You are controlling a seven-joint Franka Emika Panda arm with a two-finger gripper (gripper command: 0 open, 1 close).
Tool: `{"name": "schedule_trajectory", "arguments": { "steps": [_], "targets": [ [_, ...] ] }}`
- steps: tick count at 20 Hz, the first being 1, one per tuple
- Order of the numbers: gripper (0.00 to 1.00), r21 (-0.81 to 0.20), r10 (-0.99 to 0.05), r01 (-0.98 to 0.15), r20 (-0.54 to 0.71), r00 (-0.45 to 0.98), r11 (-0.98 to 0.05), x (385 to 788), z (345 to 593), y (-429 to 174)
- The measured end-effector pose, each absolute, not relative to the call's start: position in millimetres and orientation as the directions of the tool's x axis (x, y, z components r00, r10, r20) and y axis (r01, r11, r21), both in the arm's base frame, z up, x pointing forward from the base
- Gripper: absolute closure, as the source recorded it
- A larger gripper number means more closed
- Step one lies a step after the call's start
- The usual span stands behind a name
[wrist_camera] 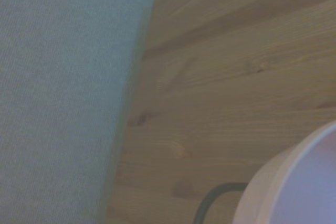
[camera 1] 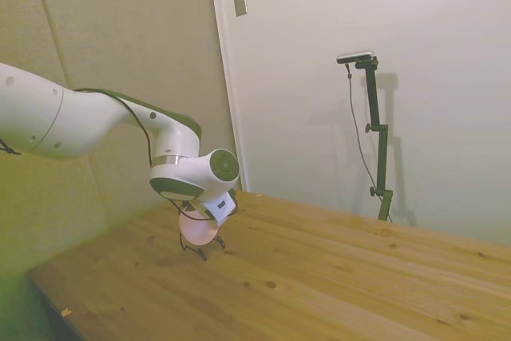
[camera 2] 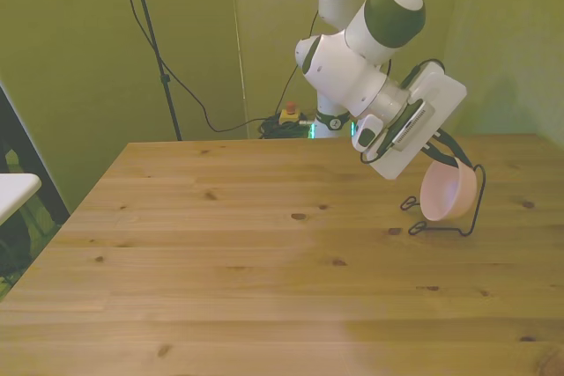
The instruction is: Load the bowl
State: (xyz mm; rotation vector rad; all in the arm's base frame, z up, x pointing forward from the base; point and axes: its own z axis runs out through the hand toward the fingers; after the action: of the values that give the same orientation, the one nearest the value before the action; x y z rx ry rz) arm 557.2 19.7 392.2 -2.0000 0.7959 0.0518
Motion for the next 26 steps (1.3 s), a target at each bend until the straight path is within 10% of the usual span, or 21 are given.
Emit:
{"name": "schedule_trajectory", "arguments": {
  "steps": [8,9,26],
  "targets": [
    [1.0,-0.773,-0.521,-0.546,-0.335,0.785,-0.325,545,378,16],
    [0.0,-0.773,-0.522,-0.544,-0.334,0.785,-0.325,545,379,16],
    [0.0,-0.793,-0.575,-0.522,-0.278,0.769,-0.315,553,398,21]
  ]
}}
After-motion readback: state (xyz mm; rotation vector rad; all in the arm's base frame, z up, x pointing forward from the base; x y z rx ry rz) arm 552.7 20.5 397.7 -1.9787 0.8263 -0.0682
